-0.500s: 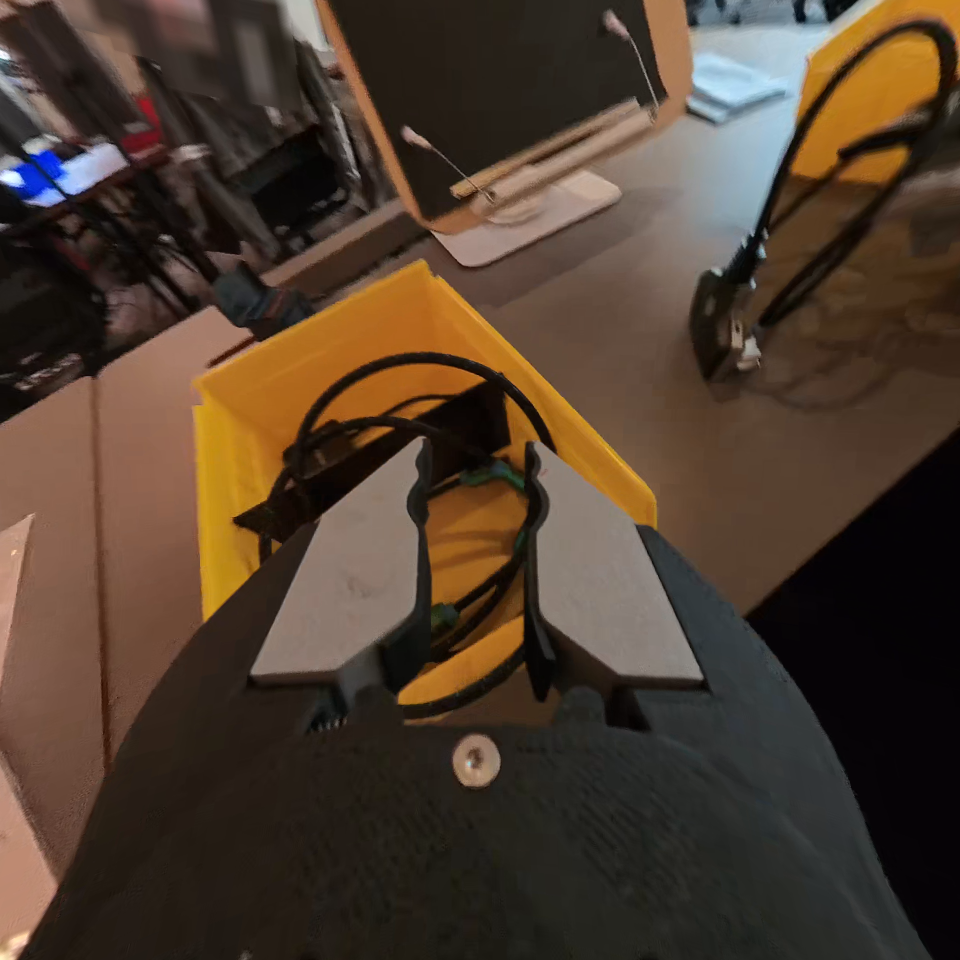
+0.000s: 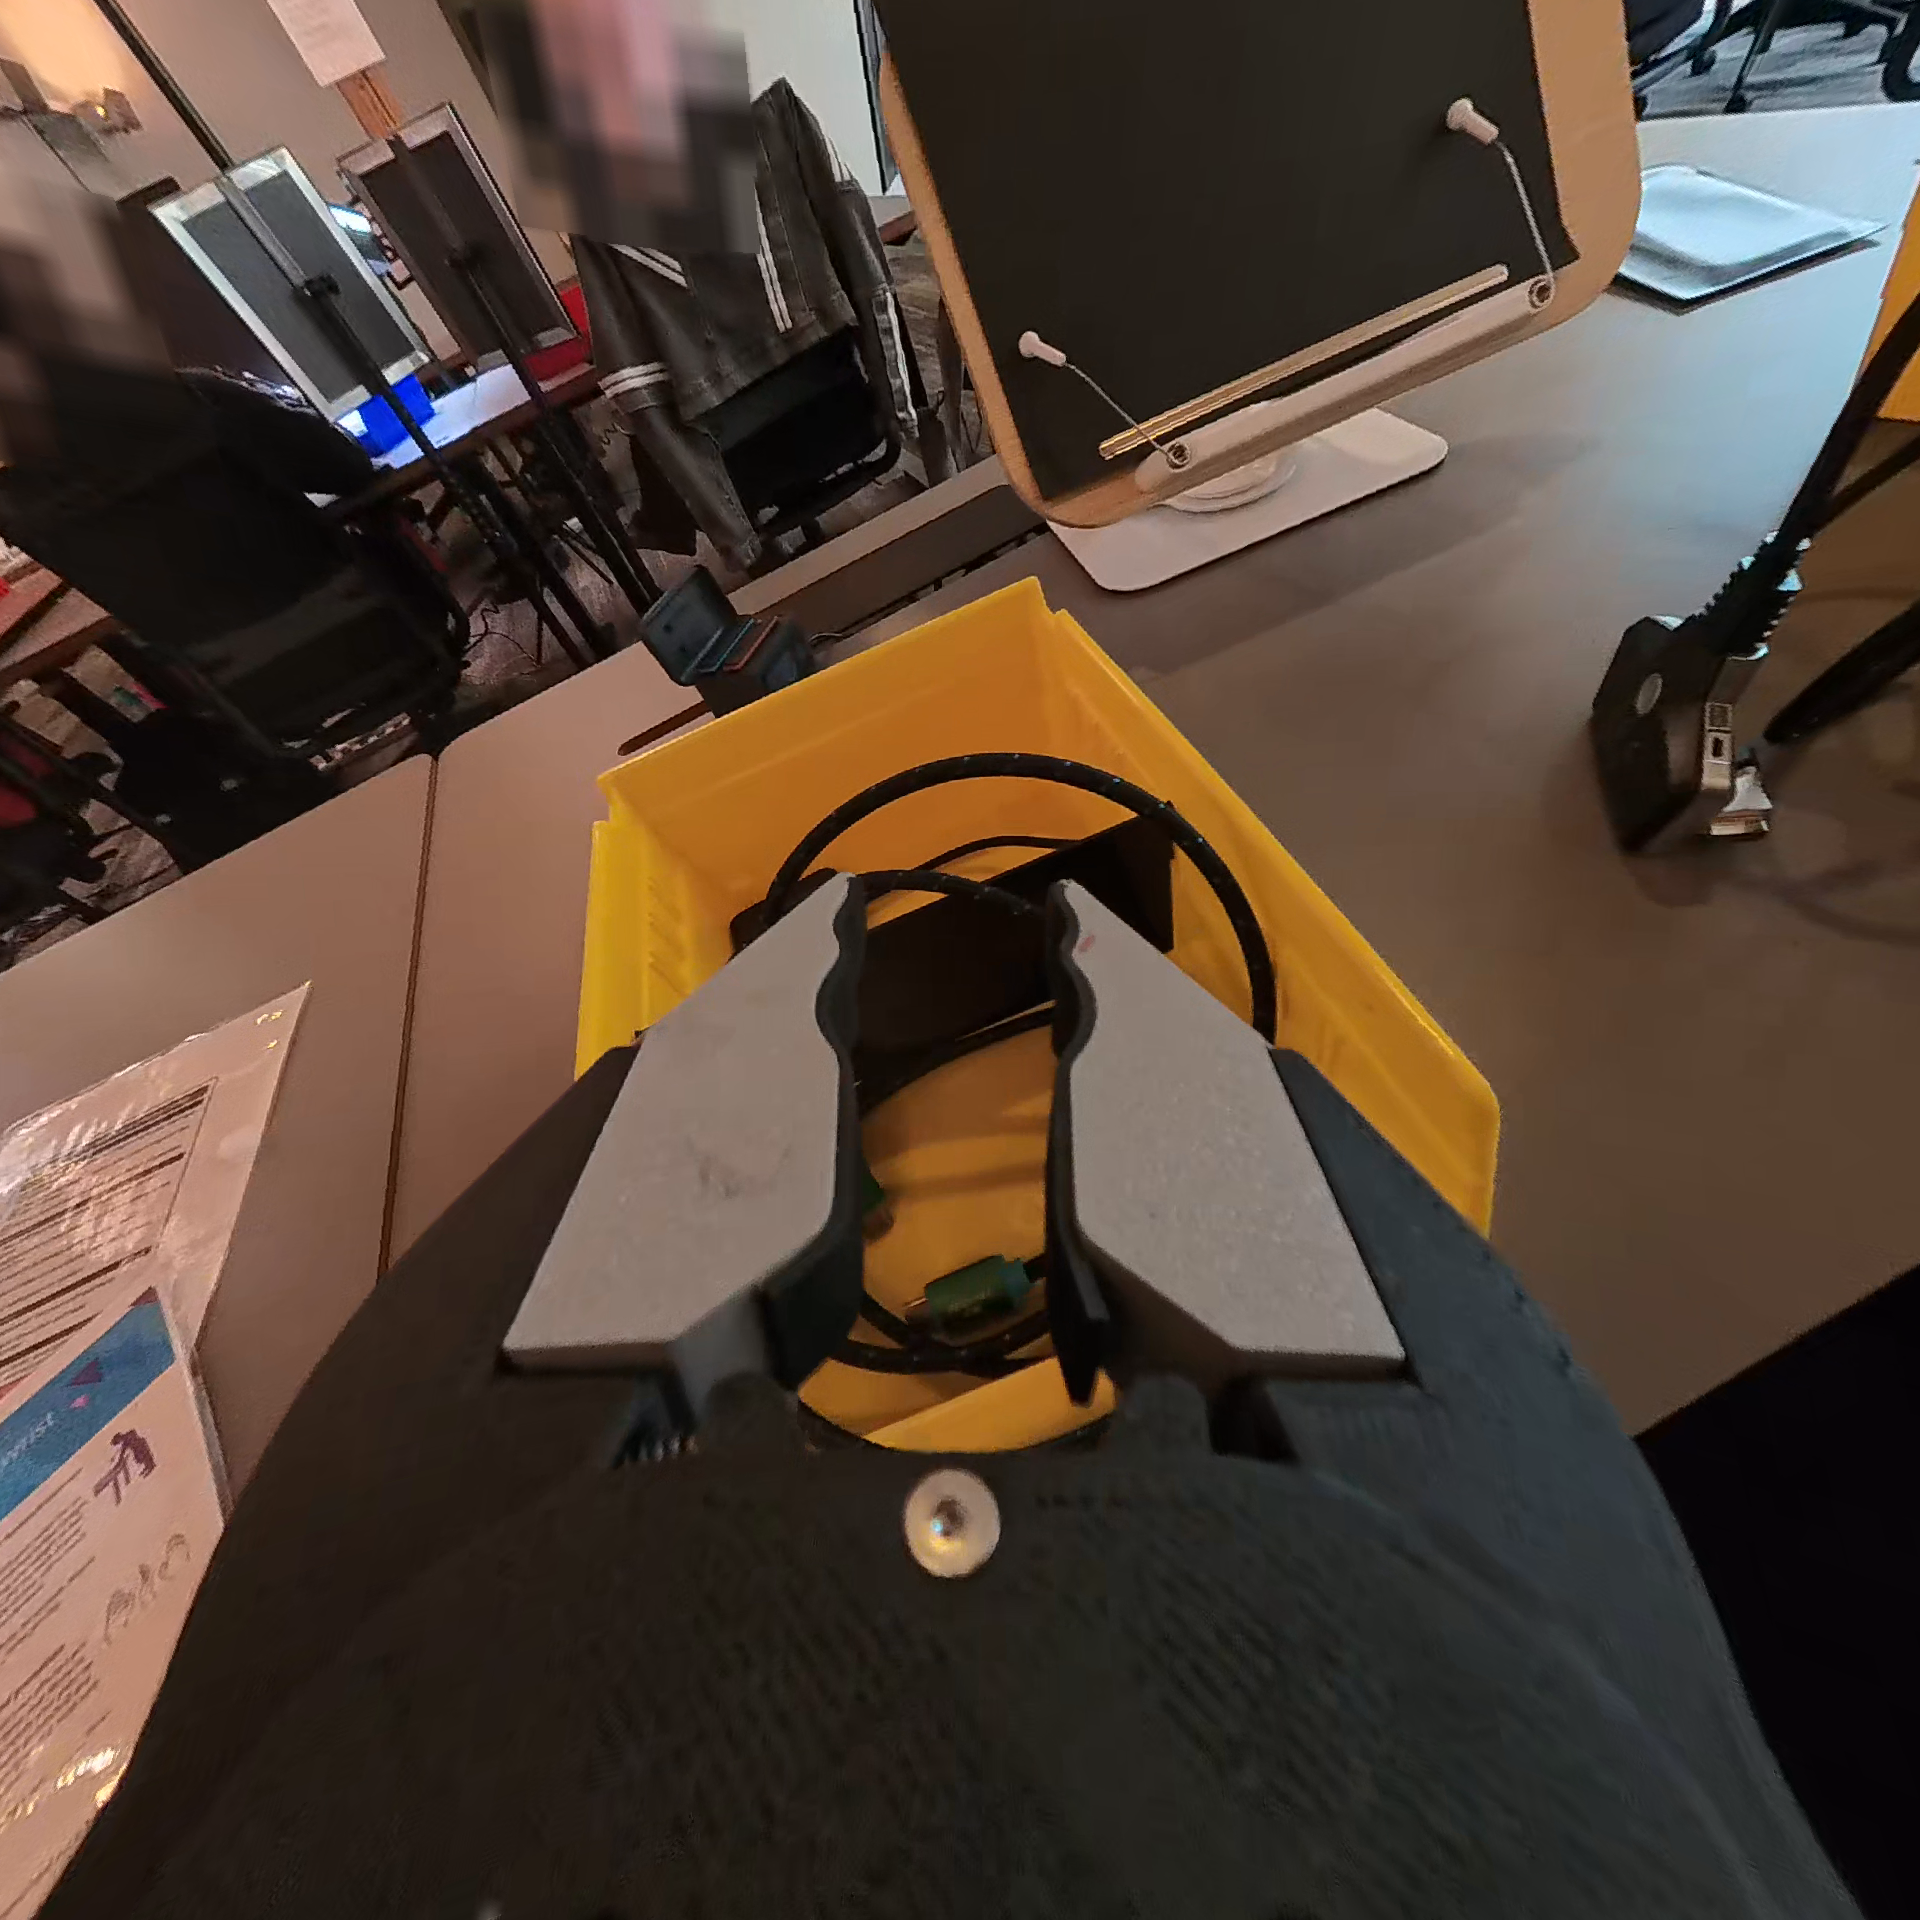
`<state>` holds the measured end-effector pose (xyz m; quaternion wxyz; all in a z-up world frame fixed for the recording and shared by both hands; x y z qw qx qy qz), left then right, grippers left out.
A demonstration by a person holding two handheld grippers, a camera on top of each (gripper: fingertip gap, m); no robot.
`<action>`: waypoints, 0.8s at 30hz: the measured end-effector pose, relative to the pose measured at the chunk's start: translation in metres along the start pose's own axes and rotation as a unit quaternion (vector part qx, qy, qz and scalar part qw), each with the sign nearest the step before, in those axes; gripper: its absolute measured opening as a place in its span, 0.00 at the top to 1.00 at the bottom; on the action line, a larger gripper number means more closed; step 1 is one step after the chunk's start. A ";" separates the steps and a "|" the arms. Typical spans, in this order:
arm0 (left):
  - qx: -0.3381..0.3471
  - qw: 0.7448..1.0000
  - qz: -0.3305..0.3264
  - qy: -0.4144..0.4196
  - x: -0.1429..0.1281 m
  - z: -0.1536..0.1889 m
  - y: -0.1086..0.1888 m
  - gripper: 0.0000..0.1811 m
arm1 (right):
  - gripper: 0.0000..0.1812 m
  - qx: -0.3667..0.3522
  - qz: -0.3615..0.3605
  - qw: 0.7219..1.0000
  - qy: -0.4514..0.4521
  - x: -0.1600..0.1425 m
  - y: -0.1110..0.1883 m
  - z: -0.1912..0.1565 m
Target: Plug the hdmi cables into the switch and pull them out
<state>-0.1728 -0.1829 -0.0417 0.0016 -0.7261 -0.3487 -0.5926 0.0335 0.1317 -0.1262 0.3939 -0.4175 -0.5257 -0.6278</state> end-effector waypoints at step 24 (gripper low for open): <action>0.005 0.999 -0.013 -0.045 0.000 0.019 -0.015 0.83 | 0.62 0.002 -0.002 1.000 0.006 -0.001 -0.001 -0.002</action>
Point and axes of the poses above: each gripper's, where its closed fingertips meet, y back along the fingers, x out of its top, z = x × y across the jaws, the point moved 2 cm from there along y, back along the fingers, and after that the axes turned 8 degrees about -z, right-handed, at the moved point
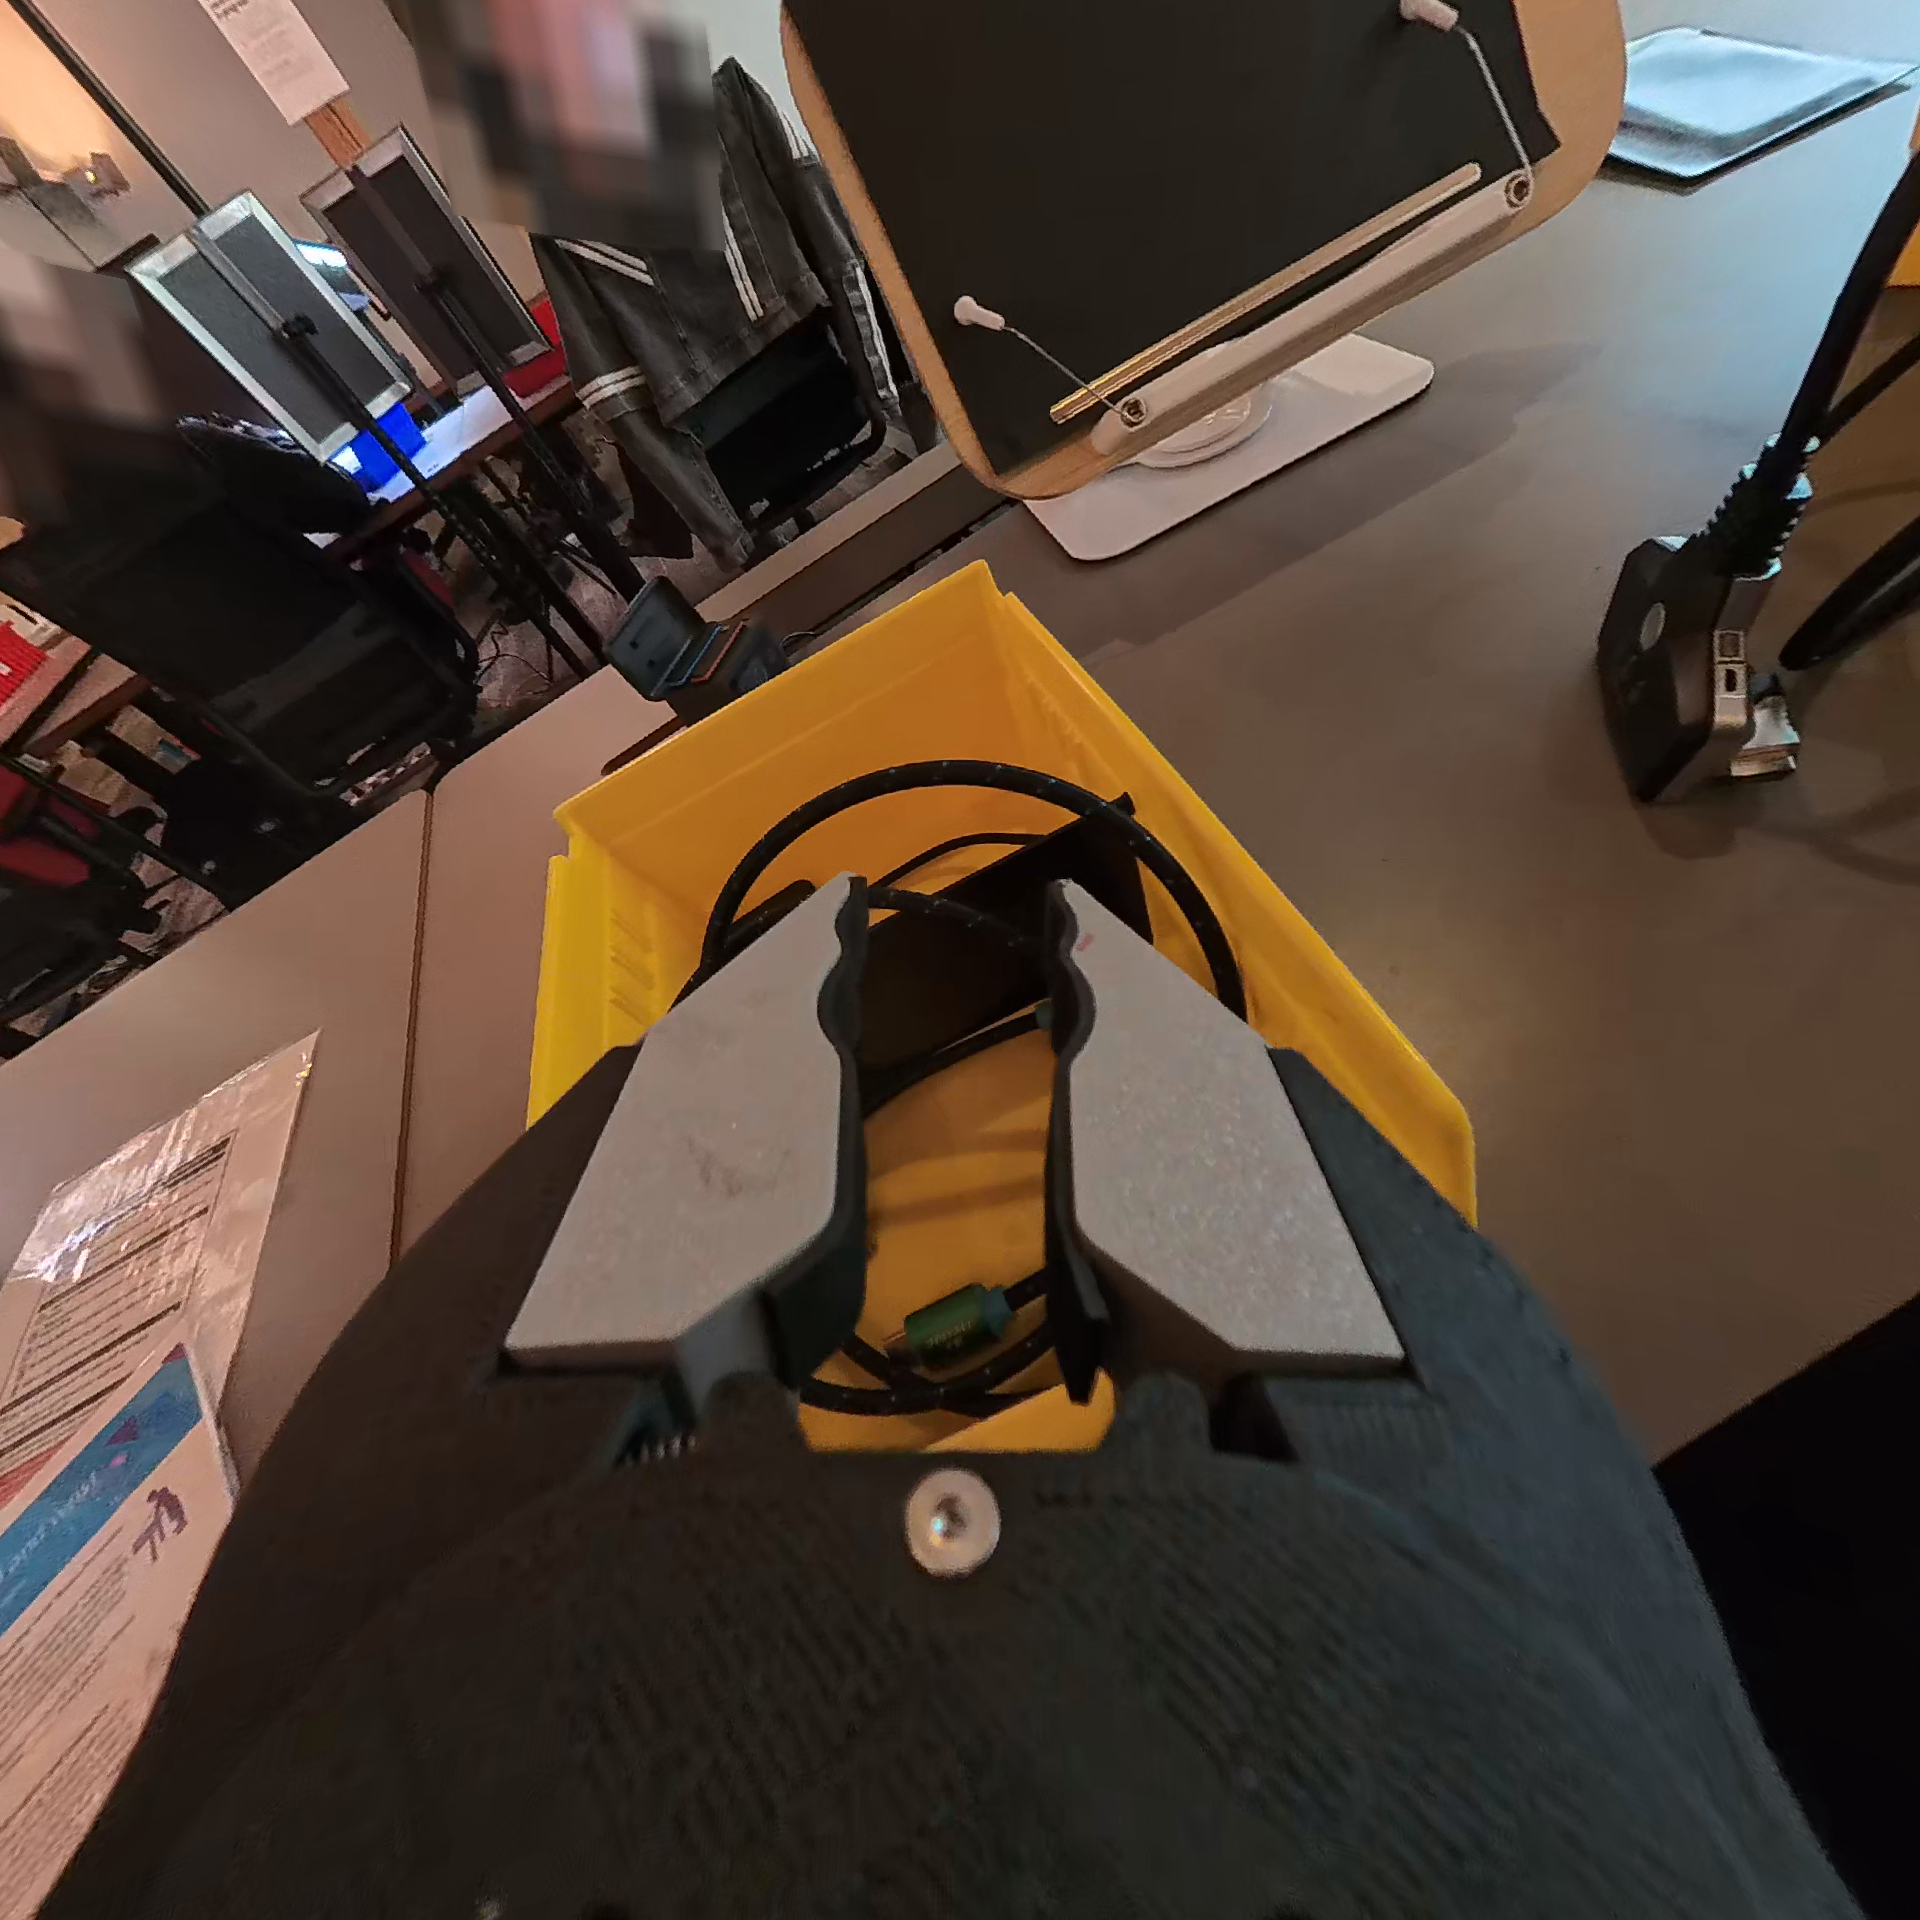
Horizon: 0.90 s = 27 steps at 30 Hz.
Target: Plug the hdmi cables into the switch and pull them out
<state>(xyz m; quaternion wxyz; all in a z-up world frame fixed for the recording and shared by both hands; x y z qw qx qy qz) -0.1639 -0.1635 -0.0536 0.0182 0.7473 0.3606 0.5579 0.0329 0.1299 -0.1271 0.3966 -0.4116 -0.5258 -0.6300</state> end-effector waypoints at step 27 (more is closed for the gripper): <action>0.000 1.000 0.023 0.019 0.005 -0.006 0.000 0.83 | 0.62 -0.003 -0.002 1.000 0.002 0.000 0.000 0.000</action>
Point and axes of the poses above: each gripper's, where its closed fingertips meet, y back along the fingers, x out of its top, z = x × y across the jaws, the point moved 2 cm from there along y, back along the fingers, and after that the axes turned 8 degrees about -z, right-handed, at the moved point
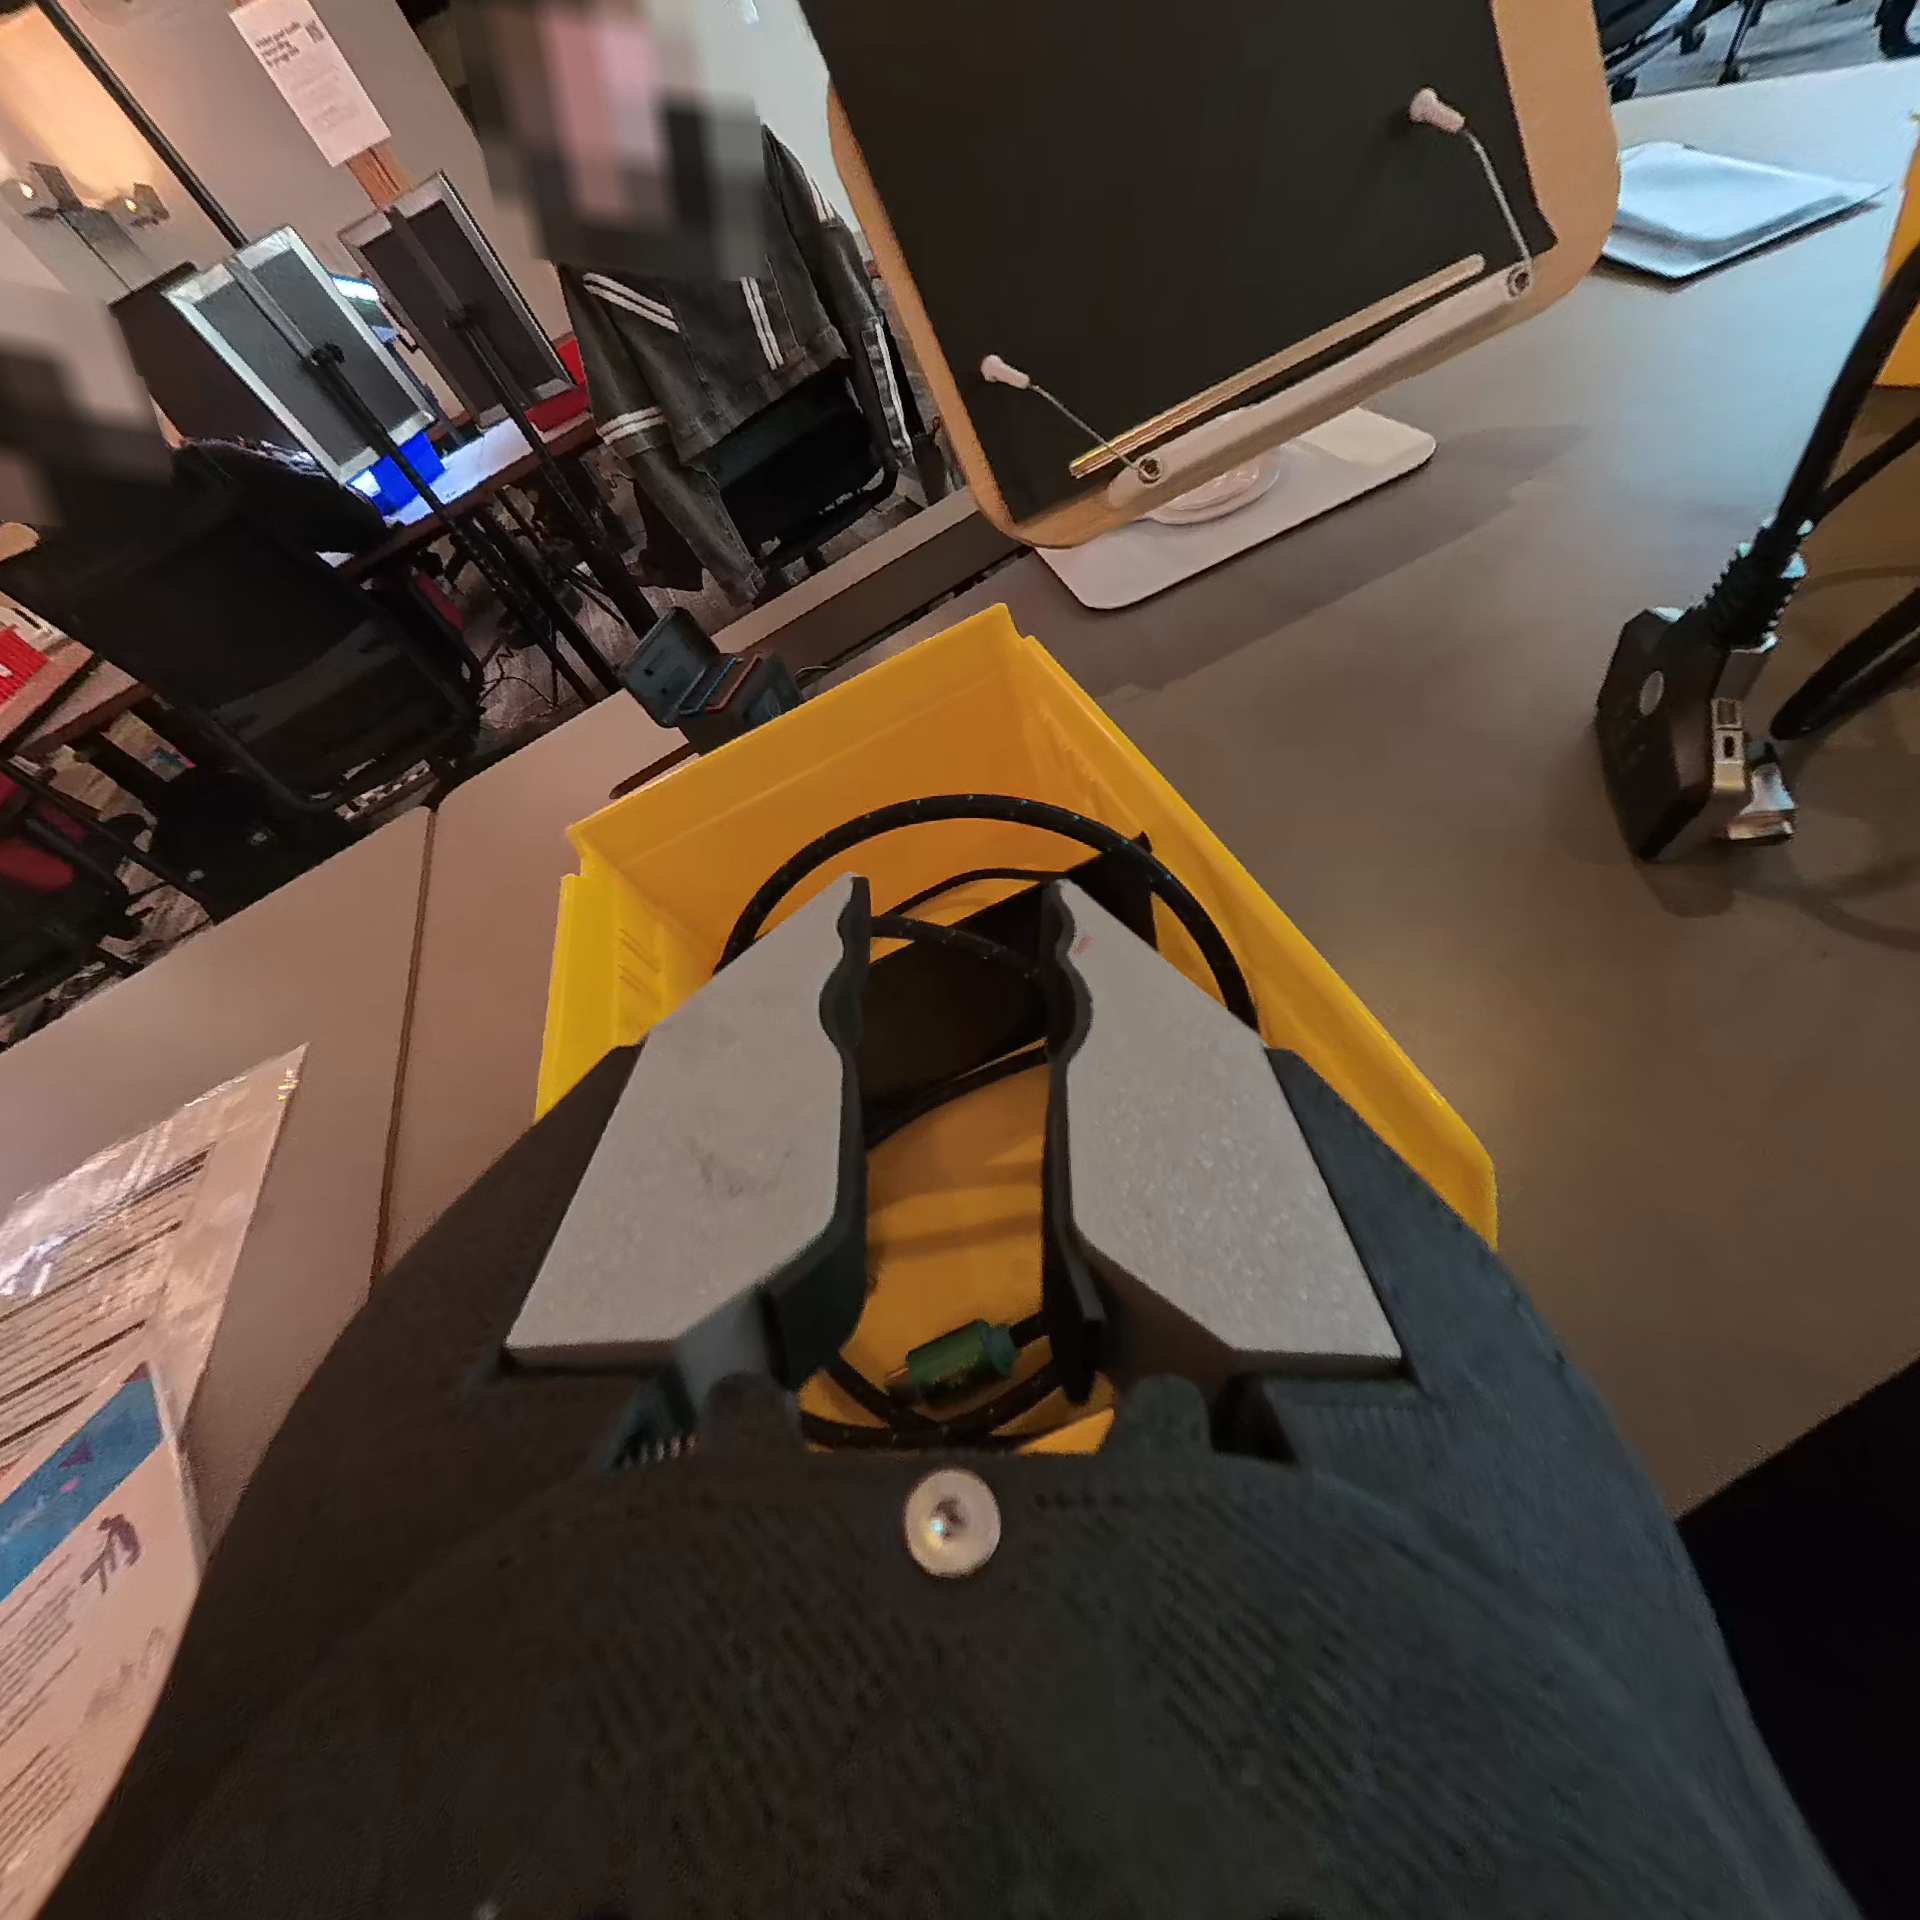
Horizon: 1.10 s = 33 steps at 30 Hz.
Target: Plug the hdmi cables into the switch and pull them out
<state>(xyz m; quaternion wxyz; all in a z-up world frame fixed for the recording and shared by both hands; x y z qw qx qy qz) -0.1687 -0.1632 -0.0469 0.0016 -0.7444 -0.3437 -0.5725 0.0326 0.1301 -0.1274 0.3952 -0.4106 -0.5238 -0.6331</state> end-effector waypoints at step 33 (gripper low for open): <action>-0.025 0.989 0.140 -0.033 0.214 -0.048 0.028 0.98 | 0.62 0.000 0.000 1.000 0.007 0.000 0.000 -0.003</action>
Point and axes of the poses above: each gripper's, where its closed fingertips meet, y back along the fingers, x out of its top, z = x × y across the jaws, the point moved 2 cm from there along y, back along the fingers, and after that the axes turned 8 degrees about -z, right-handed, at the moved point
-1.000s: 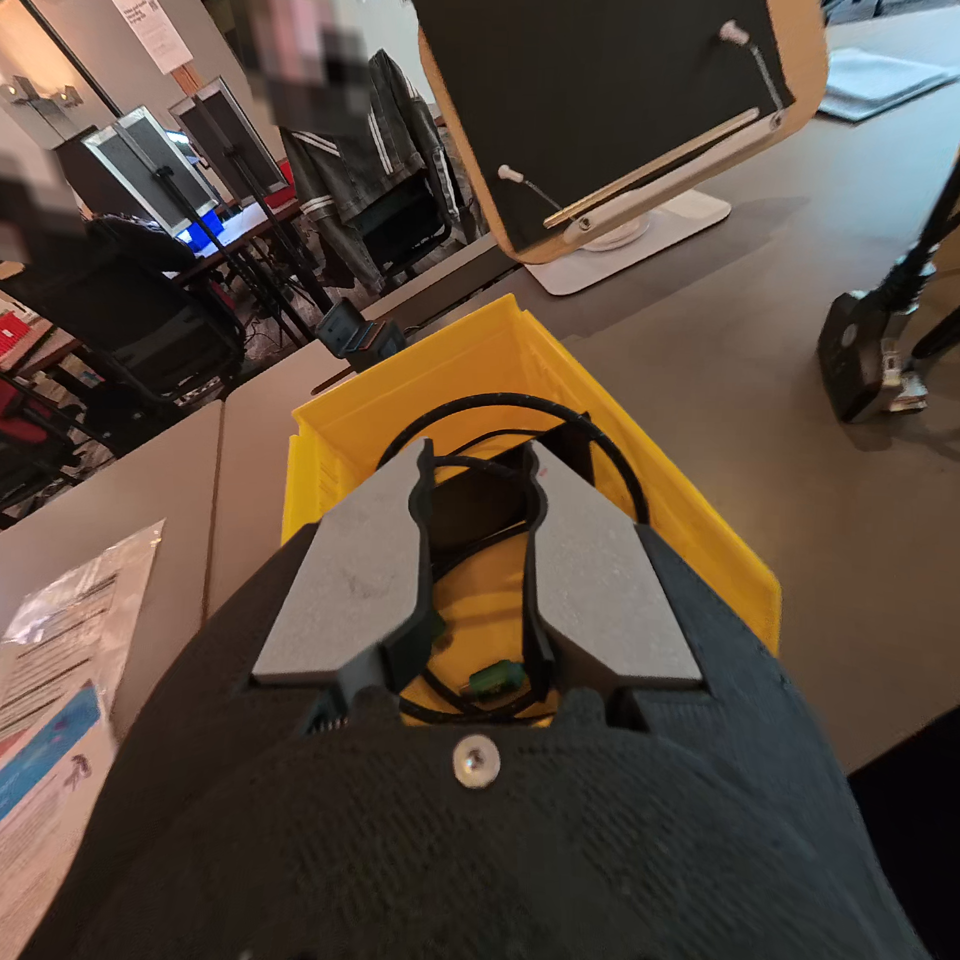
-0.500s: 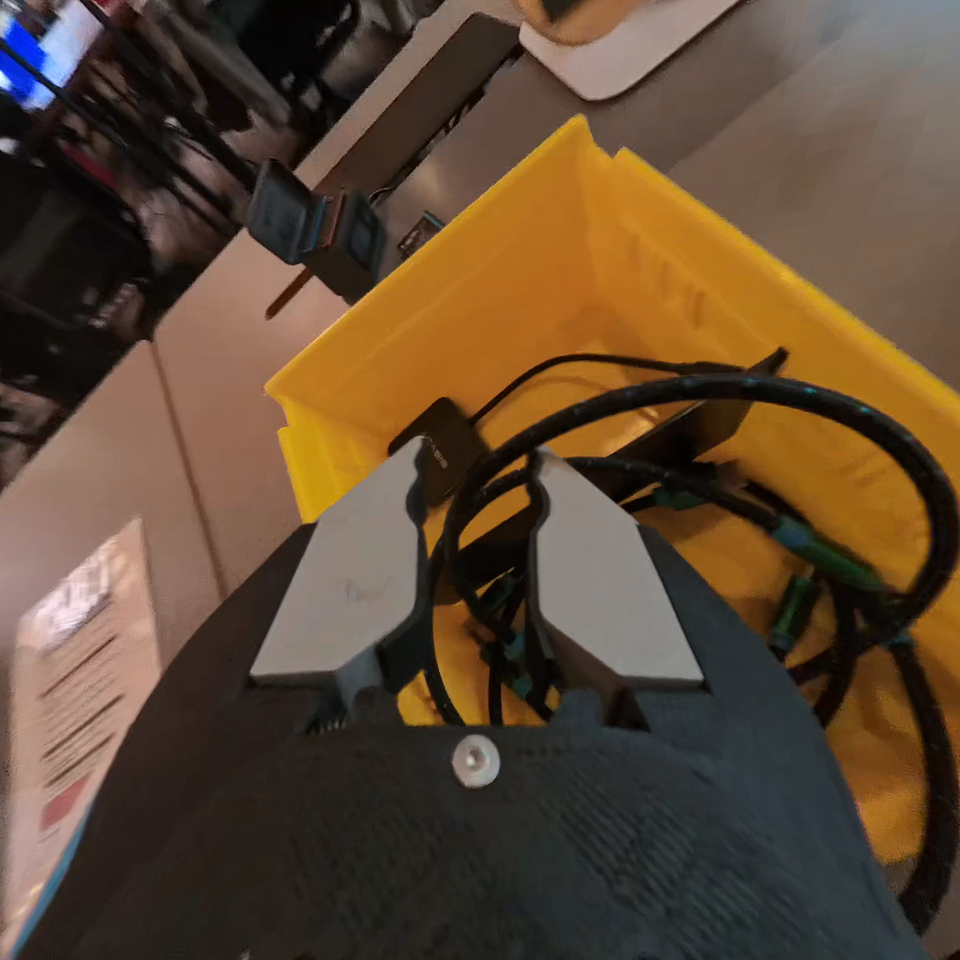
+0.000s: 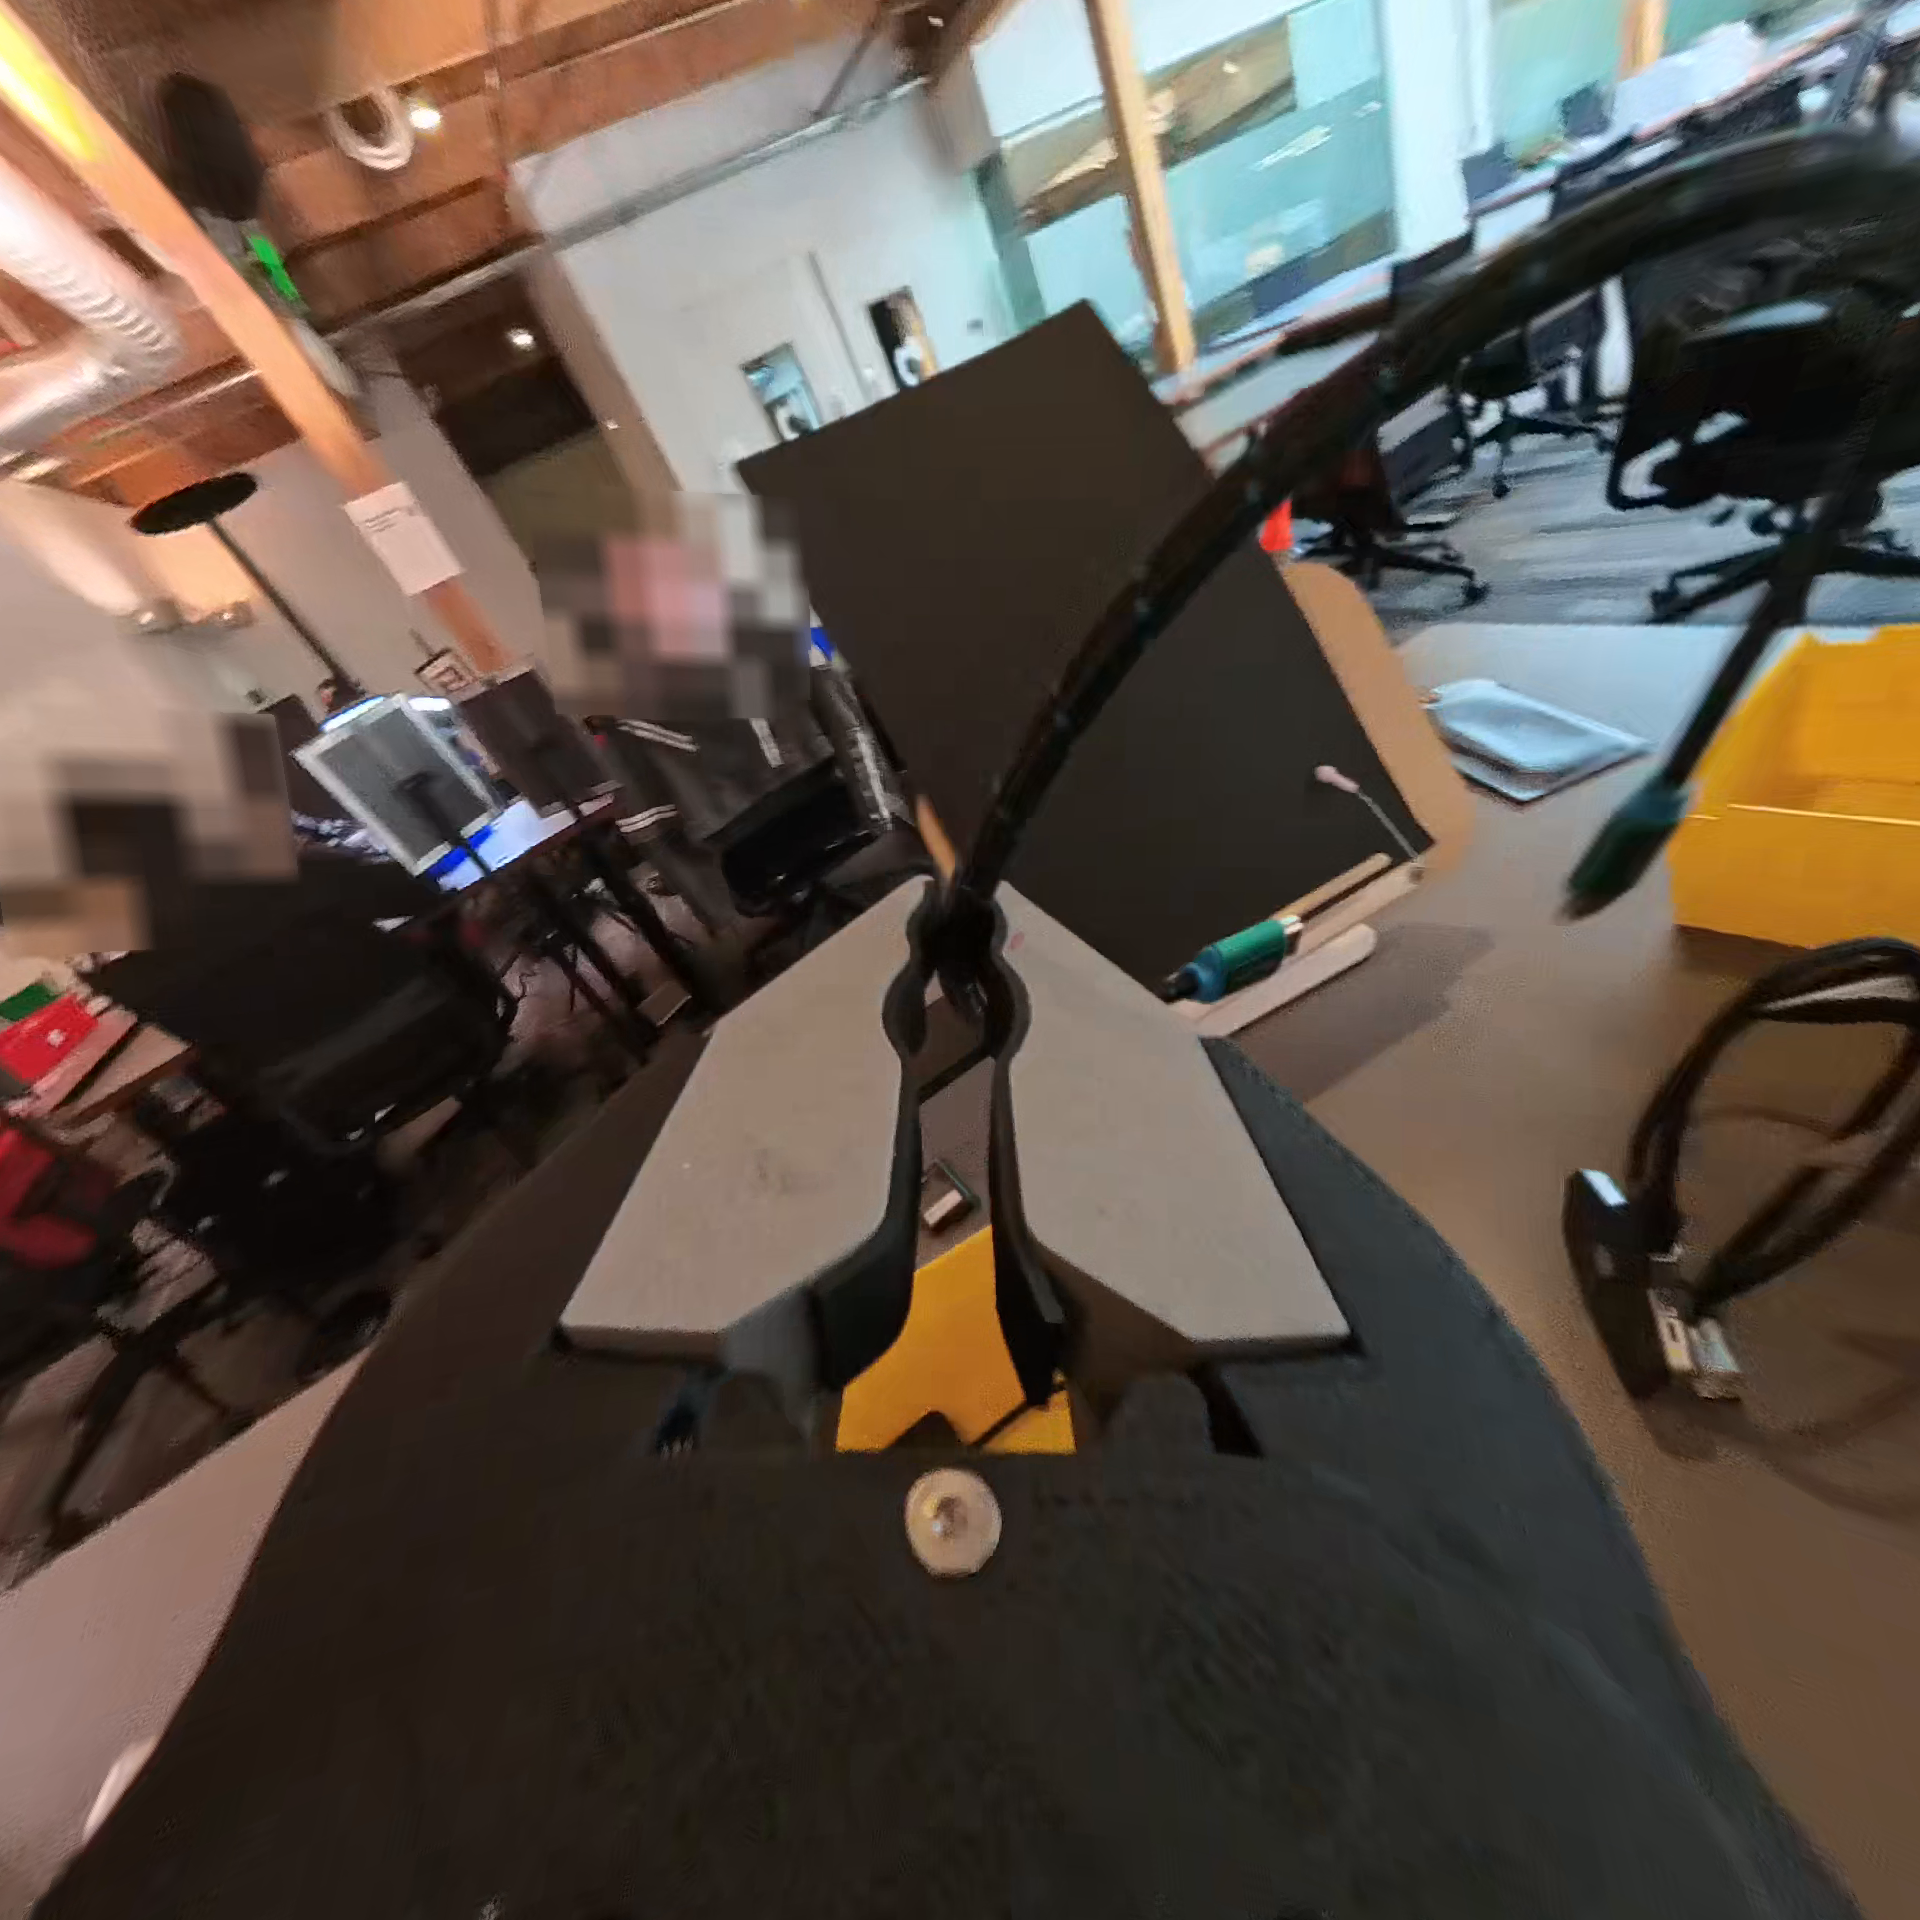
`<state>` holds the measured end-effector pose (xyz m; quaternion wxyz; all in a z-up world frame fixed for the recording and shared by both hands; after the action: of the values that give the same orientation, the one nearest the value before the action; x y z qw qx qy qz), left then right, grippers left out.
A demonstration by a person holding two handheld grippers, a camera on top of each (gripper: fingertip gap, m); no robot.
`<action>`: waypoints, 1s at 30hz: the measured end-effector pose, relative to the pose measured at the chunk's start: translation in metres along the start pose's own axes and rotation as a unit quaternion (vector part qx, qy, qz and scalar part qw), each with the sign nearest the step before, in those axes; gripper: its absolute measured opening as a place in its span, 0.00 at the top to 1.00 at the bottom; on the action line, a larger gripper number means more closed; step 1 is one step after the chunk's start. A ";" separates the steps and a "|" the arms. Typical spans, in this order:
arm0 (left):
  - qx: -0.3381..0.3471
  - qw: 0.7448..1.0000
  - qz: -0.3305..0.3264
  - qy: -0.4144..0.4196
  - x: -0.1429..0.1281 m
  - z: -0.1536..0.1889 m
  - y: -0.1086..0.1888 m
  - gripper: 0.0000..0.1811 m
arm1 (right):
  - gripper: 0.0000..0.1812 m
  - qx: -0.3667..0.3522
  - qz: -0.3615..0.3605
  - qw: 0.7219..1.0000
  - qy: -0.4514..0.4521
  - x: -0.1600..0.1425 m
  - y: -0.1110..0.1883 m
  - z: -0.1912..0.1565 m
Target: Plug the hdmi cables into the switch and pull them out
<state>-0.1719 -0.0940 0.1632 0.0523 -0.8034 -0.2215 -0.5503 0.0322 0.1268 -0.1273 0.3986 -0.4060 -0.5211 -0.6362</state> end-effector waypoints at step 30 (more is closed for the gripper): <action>-0.131 0.910 -0.348 -0.185 -0.207 0.189 -0.053 0.77 | 0.67 -0.034 0.012 0.998 -0.048 -0.002 0.006 0.023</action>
<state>-0.0923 -0.0468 -0.1068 -0.2903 -0.7626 -0.4183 -0.3990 0.0407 0.1489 -0.1237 0.3671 -0.4556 -0.5126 -0.6284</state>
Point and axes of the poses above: each gripper's, where its closed fingertips meet, y back along the fingers, x out of its top, z = x × y across the jaws, the point moved 2 cm from there along y, back along the fingers, and after that the axes turned 8 degrees about -z, right-handed, at the moved point
